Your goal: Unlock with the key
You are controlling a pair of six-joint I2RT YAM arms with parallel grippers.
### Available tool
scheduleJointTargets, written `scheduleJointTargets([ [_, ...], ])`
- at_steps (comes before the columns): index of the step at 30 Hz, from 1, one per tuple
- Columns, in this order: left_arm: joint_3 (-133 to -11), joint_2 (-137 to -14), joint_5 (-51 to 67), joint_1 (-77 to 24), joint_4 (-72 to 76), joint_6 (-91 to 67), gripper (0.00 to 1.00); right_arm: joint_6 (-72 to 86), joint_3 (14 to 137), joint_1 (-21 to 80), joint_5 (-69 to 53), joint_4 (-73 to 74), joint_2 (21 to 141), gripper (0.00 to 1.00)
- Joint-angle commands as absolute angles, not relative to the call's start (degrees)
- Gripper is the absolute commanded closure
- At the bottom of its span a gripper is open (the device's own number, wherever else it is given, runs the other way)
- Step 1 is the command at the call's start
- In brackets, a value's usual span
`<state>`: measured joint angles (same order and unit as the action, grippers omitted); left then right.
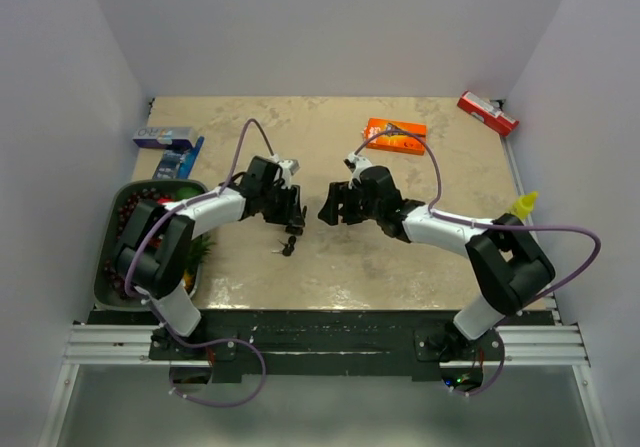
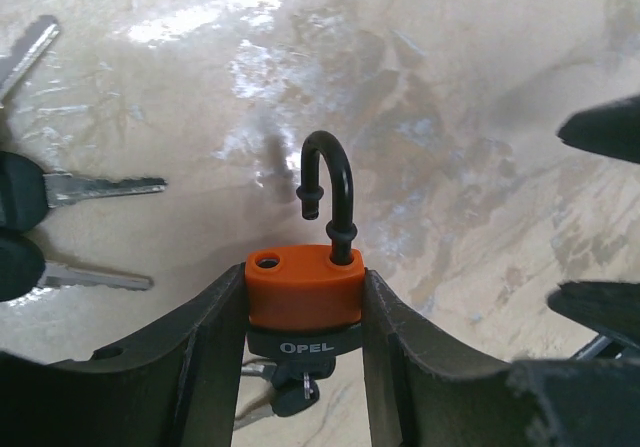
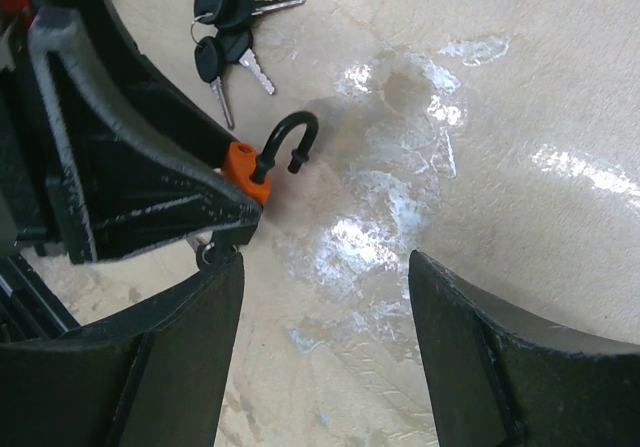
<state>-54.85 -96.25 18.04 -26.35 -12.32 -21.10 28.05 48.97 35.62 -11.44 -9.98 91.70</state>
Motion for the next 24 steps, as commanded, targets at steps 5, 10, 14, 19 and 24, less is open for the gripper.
scheduleJointTargets([
  [5, -58.9, -100.3, 18.3, -22.9, -12.3, -22.9, 1.0, 28.2, 47.1, 35.6, -10.2, -12.6, 91.1, 0.3],
  [10, -59.0, -101.0, 17.4, -21.5, -12.9, -22.6, 1.0, 27.6, 47.2, 35.6, -9.9, -11.9, 90.4, 0.3],
  [14, -59.2, -101.7, 16.1, -21.2, -13.6, -22.1, 1.0, 27.4, 46.9, 35.6, -9.8, -11.8, 89.6, 0.3],
  [19, -59.6, -102.4, 13.8, -21.2, -14.6, -21.9, 1.0, 27.6, 46.1, 35.7, -9.8, -12.2, 89.4, 0.3],
  [24, -60.0, -102.7, 12.0, -21.2, -15.6, -21.7, 1.0, 27.7, 46.1, 35.6, -9.7, -12.1, 89.1, 0.3],
])
